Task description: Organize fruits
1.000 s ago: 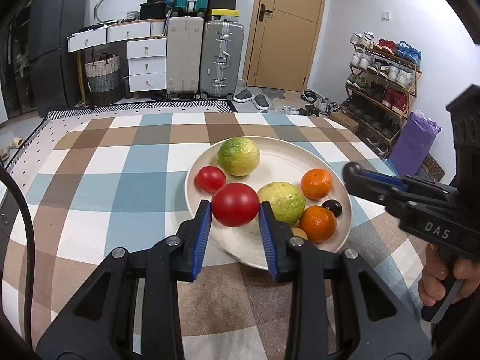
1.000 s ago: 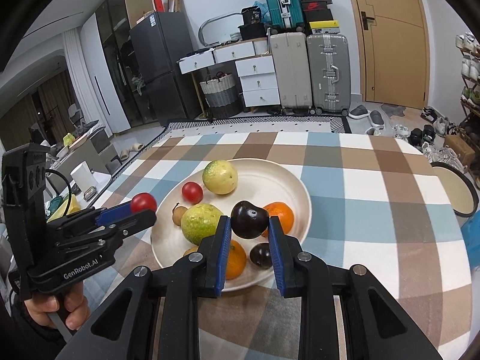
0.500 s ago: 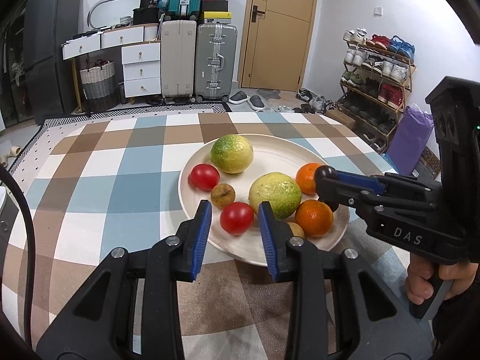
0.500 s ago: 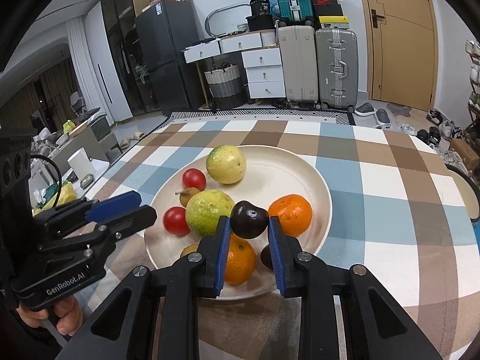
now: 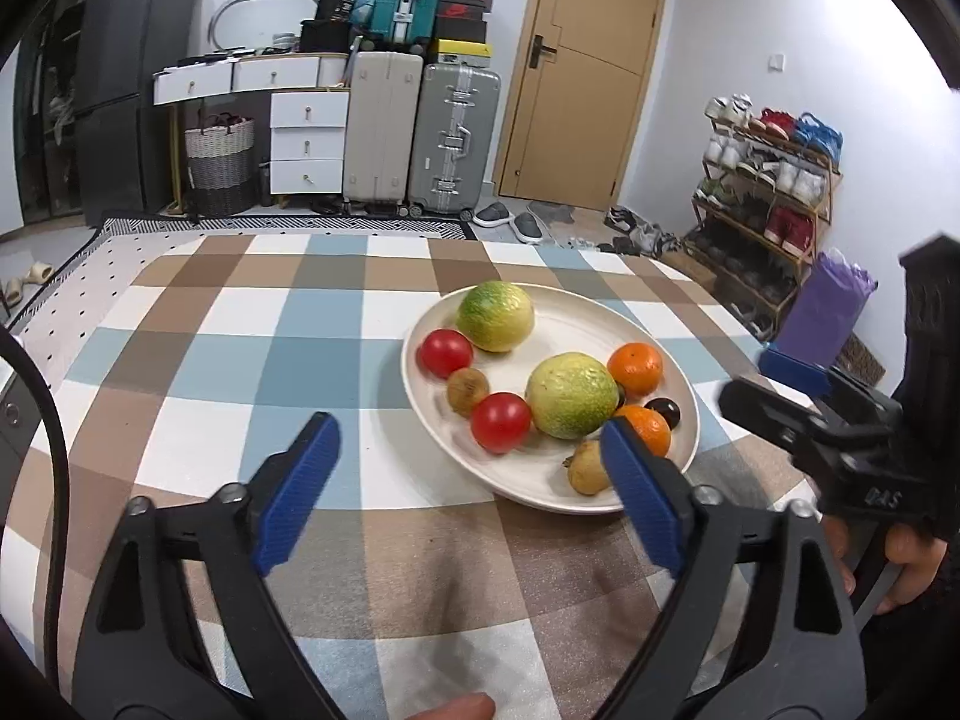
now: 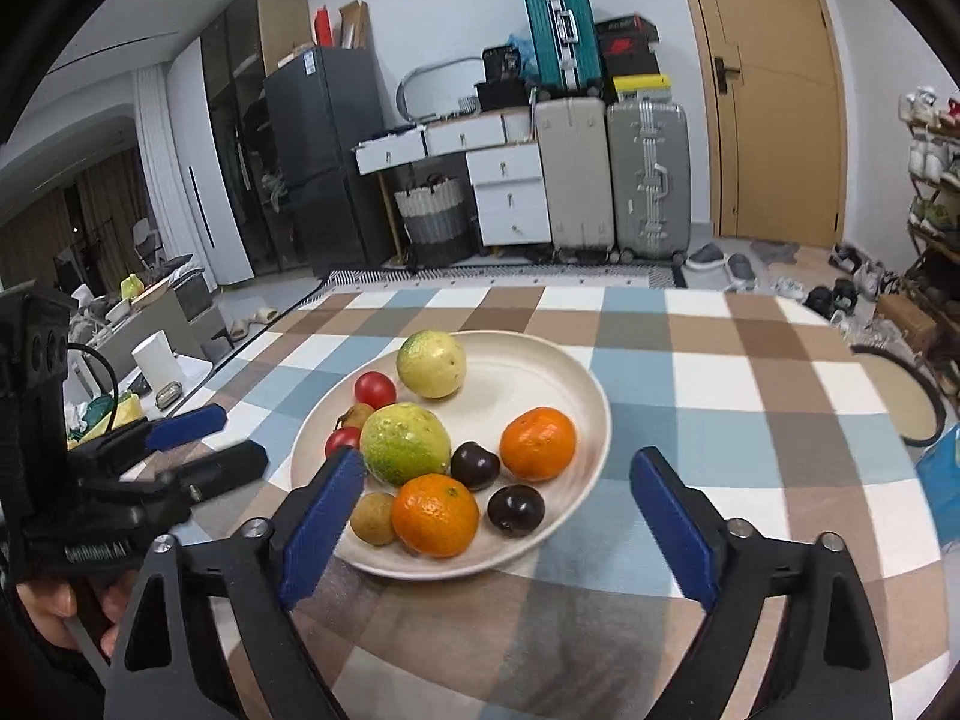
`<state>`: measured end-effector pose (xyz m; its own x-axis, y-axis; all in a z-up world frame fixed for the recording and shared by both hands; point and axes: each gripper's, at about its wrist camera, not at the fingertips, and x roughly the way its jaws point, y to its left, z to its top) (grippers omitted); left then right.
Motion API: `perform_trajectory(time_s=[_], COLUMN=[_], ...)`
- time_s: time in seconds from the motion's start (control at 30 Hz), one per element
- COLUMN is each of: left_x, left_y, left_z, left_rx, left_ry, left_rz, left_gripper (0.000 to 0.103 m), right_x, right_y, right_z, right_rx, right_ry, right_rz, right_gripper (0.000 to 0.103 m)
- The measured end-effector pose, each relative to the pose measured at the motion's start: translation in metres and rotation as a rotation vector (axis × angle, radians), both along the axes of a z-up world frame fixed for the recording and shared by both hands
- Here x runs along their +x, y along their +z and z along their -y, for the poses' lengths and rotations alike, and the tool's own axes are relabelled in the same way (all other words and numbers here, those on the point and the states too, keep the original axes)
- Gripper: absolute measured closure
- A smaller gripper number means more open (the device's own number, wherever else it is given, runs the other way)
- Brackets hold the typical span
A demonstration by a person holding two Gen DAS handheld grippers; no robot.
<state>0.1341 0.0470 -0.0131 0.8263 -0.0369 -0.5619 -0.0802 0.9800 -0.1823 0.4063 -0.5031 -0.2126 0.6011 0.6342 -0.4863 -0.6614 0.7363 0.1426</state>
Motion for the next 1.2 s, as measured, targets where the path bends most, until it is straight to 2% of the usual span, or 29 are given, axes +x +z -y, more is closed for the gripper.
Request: perform_trajectory(time_s=[0.03,0.2,0.5,1.2], left_x=[-0.002,-0.011,-0.02,-0.02], left_y=[0.001,0.005,0.004,0.004], left_z=[0.0,0.007,0.022,0.02], left_rx=[0.0,0.04,0.055,0.044], left_ry=[0.004,-0.004,-0.035,-0.025], left_rz=[0.004,0.038,0.054,0.055], left_gripper=[0.001,0.001,0.001,0.001], right_x=[-0.002,-0.013,-0.026,-0.032], right_y=[0.001,0.006,0.006,0.004], right_z=[0.004,0.016,0.022,0.018], right_rx=[0.013,0.042,0.043,0.032], right_ry=[0.006,0.03,0.062,0.073], right_rz=[0.004,0.031,0.058,0.082], right_gripper=[0.0,0.0,0.0,0.0])
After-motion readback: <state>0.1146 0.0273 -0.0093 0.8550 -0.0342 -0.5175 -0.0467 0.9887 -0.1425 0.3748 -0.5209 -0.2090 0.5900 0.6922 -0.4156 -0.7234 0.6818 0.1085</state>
